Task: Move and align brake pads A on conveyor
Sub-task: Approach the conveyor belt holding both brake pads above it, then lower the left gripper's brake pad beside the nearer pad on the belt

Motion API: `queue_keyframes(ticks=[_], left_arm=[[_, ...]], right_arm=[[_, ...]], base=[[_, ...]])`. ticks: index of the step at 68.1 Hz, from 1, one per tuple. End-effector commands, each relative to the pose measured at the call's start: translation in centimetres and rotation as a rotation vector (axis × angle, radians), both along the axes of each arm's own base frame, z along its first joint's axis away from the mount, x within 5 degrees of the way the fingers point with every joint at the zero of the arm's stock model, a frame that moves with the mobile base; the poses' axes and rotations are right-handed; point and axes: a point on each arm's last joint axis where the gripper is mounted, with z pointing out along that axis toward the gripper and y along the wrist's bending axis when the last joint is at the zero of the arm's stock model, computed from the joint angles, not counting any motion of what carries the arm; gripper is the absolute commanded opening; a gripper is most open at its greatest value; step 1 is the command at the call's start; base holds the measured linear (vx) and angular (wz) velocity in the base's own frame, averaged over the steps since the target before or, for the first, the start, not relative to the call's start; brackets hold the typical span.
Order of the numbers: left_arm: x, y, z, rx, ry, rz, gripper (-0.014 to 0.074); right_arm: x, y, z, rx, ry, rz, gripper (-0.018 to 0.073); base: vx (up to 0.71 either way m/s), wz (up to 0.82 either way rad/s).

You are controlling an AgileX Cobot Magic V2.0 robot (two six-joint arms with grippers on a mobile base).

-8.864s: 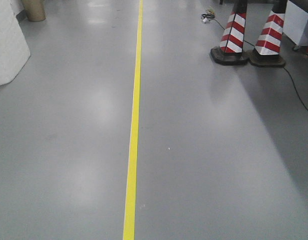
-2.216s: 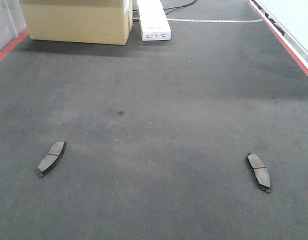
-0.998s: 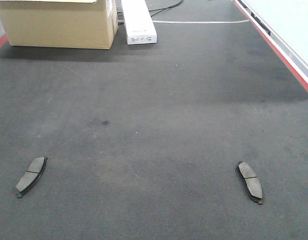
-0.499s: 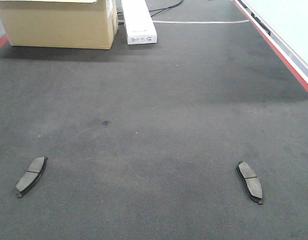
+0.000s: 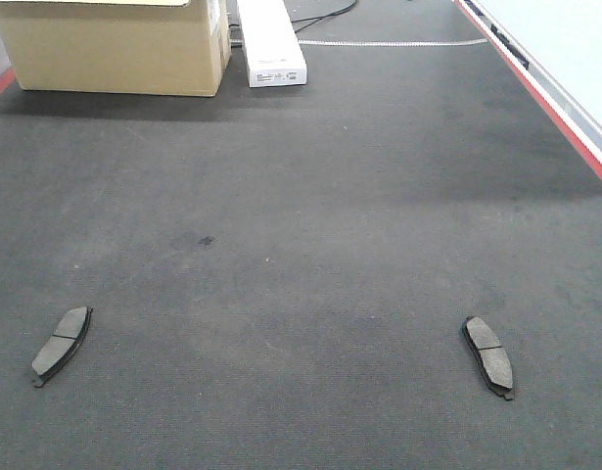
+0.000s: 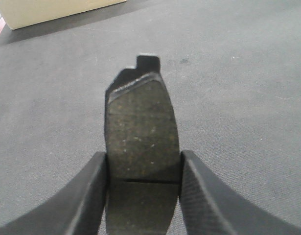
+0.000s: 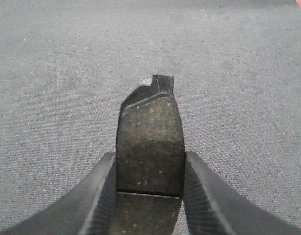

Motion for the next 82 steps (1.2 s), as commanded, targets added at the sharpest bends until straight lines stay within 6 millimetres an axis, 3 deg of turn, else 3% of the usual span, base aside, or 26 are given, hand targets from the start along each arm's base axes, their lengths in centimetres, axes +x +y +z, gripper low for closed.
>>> queue_keyframes(ticks=[1,16,26,40,53,66,82], left_arm=[[0.2,-0.2,1.7,-0.018,-0.111,-0.021,-0.0006],[0.6,-0.5,2.3,-0.052,-0.163,-0.033,-0.0006],[2.8,-1.4,3.6,-0.119,-0.096,-0.01,-0.0006],[8.7,-3.6,5.5,-0.166,0.081,0.034,-0.0006],[14.9,-6.2,5.6,-0.206,0.287,0.07,-0.0006],[20.9,-8.4,3.5,-0.148,0.479,0.116,-0.0006],[26.3,-10.2,-0.1,-0.103,0.69,0.176,-0.0006]], right_arm=[[0.4,-0.1,1.5,-0.003,-0.1,-0.011,-0.0012],[0.4,-0.1,1.5,-0.003,-0.1,-0.011,-0.0012],[0.4,-0.1,1.5,-0.003,-0.1,-0.011,-0.0012],[0.4,-0.1,1.5,-0.003,-0.1,-0.011,-0.0012],[0.4,-0.1,1.5,-0.003,-0.1,-0.011,-0.0012],[0.4,-0.1,1.5,-0.003,-0.1,-0.011,-0.0012],[0.4,-0.1,1.5,-0.003,-0.1,-0.011,-0.0012]], base=[[0.0,0.0],[0.0,0.0],[0.0,0.0],[0.0,0.0],[0.0,0.0],[0.0,0.0],[0.0,0.0]])
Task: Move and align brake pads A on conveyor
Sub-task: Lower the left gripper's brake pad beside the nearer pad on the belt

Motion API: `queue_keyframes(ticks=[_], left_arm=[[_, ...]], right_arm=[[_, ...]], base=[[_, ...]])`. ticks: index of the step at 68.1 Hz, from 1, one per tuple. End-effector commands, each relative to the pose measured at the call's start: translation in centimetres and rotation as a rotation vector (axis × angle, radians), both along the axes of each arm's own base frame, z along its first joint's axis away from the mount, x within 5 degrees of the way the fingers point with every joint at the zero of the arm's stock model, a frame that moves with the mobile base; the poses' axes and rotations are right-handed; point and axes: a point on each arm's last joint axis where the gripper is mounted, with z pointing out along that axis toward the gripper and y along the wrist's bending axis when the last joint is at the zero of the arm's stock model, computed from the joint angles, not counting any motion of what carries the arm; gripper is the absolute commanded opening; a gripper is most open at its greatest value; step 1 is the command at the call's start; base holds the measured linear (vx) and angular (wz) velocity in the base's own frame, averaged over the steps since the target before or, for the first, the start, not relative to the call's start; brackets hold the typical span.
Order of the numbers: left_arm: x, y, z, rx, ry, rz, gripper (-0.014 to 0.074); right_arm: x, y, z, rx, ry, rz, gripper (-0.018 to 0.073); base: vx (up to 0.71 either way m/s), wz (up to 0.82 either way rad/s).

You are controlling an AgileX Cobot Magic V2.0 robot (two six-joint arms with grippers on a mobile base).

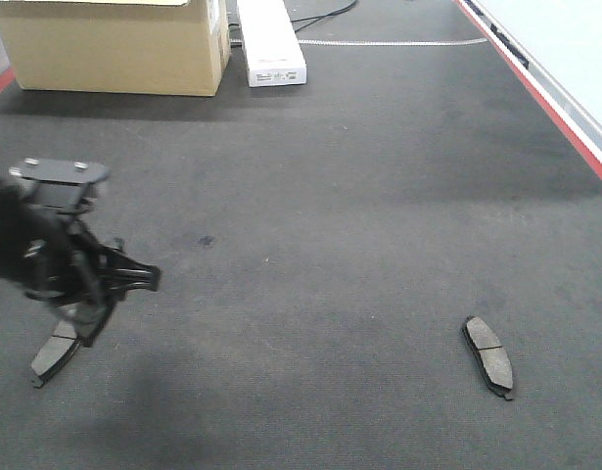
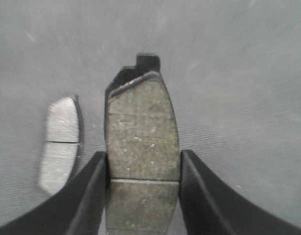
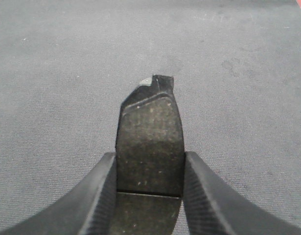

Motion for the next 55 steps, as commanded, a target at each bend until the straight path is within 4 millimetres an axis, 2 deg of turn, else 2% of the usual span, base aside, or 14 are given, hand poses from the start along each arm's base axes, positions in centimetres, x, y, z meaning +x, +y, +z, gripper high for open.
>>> queue_keyframes(ticks=[1,10,19,33,55], left_arm=[[2.0,-0.6,0.8,-0.039,-0.016,0.027,-0.0006],[4.1,-0.7,-0.6,-0.068,0.065,0.077,-0.0006],[5.2,-0.1,-1.6,-0.054,0.126,0.11,-0.0006],[5.8,1.0,-2.9,-0.034,0.186,0.144,-0.0006],[6.5,0.8,-4.9,-0.023,0.23,0.146,-0.0006]], right_arm=[[0.4,-0.1,1.5,-0.003,-0.102,-0.011,-0.0012],[0.4,-0.1,1.5,-0.003,-0.102,-0.012,-0.0012],[0.4,-0.1,1.5,-0.003,-0.102,-0.012,-0.0012],[0.4,-0.1,1.5,-0.003,-0.102,-0.011,-0.0012],[0.4,-0.1,1.5,-0.003,-0.102,-0.011,-0.0012]], base=[[0.0,0.0],[0.0,0.0],[0.0,0.0],[0.0,0.0],[0.0,0.0]])
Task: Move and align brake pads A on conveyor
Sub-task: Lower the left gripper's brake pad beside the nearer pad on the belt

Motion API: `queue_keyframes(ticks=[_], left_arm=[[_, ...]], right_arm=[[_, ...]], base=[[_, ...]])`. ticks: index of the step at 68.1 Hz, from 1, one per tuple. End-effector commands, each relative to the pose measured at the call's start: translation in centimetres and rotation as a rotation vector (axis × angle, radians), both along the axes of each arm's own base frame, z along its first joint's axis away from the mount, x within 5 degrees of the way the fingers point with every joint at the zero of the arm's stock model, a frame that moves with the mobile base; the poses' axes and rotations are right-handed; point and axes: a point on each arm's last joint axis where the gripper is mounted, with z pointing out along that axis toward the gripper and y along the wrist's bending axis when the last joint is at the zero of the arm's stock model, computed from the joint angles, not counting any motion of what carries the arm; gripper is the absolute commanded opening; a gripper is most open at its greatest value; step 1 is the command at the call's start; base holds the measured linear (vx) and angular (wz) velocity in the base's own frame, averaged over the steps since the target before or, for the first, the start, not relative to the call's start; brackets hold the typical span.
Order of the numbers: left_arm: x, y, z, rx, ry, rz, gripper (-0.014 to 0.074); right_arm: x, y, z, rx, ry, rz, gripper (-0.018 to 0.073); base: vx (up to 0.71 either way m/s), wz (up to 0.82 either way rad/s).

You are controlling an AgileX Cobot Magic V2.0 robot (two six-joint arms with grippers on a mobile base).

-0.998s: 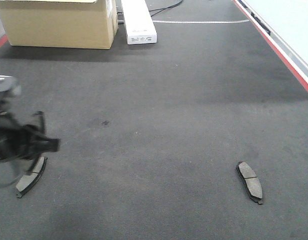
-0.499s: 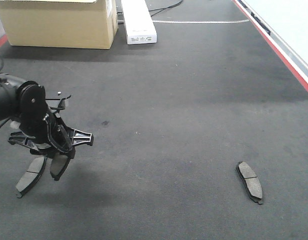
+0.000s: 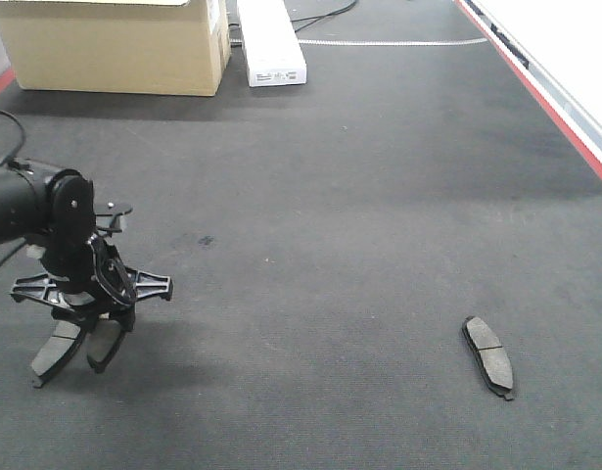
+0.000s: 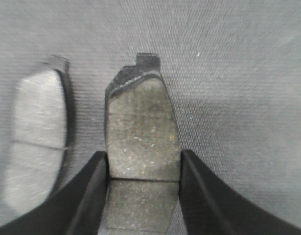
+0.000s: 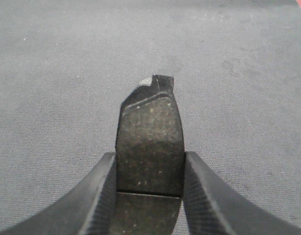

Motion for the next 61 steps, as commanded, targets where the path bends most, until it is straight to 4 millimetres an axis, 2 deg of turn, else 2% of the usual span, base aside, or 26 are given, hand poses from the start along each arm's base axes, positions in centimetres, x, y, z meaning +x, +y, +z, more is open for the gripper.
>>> queue_keyframes(ticks=[1,24,51,61], left_arm=[[0.5,-0.2,2.1,-0.028,-0.087,0.003,-0.0006],[1.1,-0.4,0.5,-0.026,-0.054,0.007,-0.0006],[1.4,-0.5,0.4,-0.039,-0.082,0.007,0.0],[1.2,-0.4,0.4,-0.033,-0.063,0.008,0.0034]], right_arm=[[0.4,-0.1,1.5,-0.003,-0.102,-0.011,-0.0012],[0.4,-0.1,1.5,-0.003,-0.101,-0.011,-0.0012],[0.4,-0.1,1.5,-0.003,-0.101,-0.011,-0.0012],[0.4,-0.1,1.5,-0.003,-0.101,-0.011,-0.0012]], base=[[0.0,0.0],[0.0,0.0],[0.0,0.0],[0.0,0.0]])
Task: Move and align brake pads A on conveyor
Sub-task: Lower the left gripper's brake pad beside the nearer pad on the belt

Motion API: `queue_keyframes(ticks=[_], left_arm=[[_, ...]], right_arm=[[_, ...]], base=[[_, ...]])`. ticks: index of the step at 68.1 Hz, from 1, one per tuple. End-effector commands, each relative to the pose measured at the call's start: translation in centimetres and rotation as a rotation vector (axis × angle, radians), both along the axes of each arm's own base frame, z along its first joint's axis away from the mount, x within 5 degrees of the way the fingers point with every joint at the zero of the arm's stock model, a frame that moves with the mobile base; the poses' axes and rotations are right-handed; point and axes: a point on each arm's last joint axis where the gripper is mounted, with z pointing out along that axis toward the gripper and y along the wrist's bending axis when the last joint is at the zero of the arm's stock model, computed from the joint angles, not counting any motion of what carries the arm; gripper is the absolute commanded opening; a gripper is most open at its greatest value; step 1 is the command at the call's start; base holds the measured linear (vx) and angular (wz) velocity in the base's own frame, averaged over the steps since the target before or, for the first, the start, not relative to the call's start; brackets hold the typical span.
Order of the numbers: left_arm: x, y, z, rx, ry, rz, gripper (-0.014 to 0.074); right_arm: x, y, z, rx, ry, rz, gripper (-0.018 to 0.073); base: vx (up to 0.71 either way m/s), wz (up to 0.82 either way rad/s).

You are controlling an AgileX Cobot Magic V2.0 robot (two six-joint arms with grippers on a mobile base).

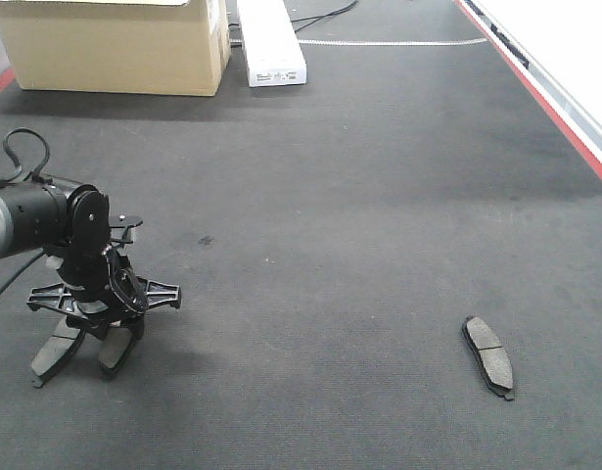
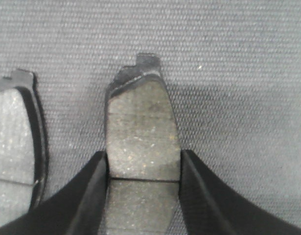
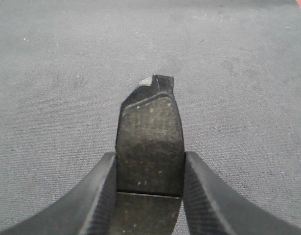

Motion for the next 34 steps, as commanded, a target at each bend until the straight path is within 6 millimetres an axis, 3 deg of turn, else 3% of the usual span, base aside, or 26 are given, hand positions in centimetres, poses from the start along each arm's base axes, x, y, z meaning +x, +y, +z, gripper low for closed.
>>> queue_keyframes(ticks=[1,12,34], left_arm=[[0.2,-0.1,2.7,-0.027,-0.081,0.006,0.0041],[0.0,-0.1,2.7,-0.019,-0.062,-0.02,0.015],[-0.3,-0.1,3.9,-0.03,-0.088,-0.063,0.0488]], right_arm=[[0.4,-0.1,1.5,-0.003,-0.101,-0.011,-0.0012],[0.4,-0.1,1.5,-0.003,-0.101,-0.011,-0.0012],[0.4,-0.1,1.5,-0.003,-0.101,-0.011,-0.0012]], base=[[0.0,0.0],[0.0,0.0],[0.0,0.0]])
